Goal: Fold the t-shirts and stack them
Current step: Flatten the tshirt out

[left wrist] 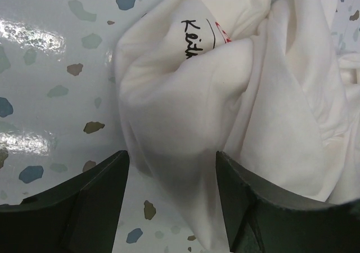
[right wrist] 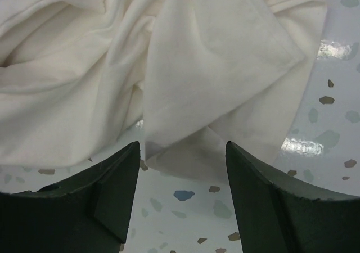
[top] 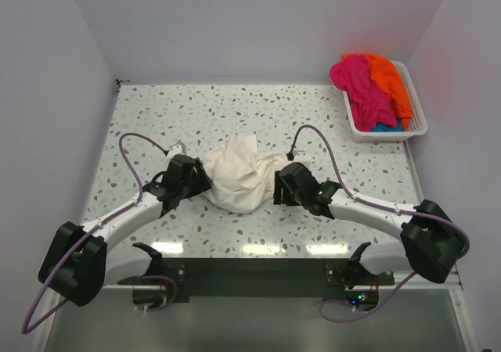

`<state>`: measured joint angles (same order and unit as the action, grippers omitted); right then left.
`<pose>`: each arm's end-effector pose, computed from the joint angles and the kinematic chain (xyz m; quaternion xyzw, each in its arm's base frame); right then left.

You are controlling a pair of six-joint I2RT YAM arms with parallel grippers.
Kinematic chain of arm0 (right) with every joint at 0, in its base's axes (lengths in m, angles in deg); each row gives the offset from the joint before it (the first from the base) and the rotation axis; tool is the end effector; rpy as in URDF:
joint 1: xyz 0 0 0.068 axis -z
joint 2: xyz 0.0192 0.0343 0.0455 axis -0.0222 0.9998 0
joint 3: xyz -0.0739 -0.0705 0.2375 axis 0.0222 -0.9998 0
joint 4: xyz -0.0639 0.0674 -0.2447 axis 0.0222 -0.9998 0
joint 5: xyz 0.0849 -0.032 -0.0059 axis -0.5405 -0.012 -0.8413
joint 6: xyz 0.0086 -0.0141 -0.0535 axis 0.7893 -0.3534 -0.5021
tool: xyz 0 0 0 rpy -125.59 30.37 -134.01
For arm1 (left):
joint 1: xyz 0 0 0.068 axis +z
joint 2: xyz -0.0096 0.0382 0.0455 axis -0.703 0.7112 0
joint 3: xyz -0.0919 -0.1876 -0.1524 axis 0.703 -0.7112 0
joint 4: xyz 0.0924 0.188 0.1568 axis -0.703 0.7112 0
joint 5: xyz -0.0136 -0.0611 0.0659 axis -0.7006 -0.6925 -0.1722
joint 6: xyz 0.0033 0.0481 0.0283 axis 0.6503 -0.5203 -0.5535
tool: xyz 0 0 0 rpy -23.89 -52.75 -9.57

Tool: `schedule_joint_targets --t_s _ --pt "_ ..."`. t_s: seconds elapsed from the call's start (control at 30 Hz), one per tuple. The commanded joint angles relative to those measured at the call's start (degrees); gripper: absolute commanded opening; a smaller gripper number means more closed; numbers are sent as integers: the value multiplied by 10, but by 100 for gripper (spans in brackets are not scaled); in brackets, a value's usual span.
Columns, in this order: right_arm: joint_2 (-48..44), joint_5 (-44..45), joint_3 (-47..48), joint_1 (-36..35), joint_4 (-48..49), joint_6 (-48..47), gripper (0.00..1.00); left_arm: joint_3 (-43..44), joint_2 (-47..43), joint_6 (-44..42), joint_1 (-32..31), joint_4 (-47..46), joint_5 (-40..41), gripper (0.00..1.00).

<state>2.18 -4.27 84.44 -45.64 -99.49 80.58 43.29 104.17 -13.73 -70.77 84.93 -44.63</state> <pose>0.1854 0.1812 0.1741 -0.0059 0.9301 0.1283 0.3442 0.2113 -0.0952 0.1652 -0.2050 0.9001 -0.1507 0.3537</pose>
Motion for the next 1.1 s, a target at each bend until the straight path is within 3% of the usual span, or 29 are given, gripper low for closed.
schedule_joint_targets --t_s 0.0,0.13,0.23,0.33,0.4,0.43,0.5,0.57,0.6,1.07 --pt "28 32 37 -16 53 11 66 -9 7 16 4 -56 15 68" --pt "52 31 45 -19 65 11 66 -11 14 20 4 -69 25 66" --pt "66 33 46 -20 78 9 65 -10 23 21 4 -84 32 56" --pt "86 39 56 -19 79 5 63 -2 38 21 4 -88 41 33" --pt "101 42 63 -20 78 2 59 6 47 22 4 -109 40 25" --pt "103 43 67 -20 74 0 44 9 49 21 4 -109 40 20" --pt "103 53 74 -19 66 -5 30 26 49 20 4 -97 45 8" --pt "91 68 82 -17 50 -12 6 48 43 16 4 -75 52 0" --pt "81 75 86 -15 43 -15 0 57 32 14 4 -59 54 0" --pt "-214 156 223 82 -146 -110 0 280 -105 -28 4 157 172 0"
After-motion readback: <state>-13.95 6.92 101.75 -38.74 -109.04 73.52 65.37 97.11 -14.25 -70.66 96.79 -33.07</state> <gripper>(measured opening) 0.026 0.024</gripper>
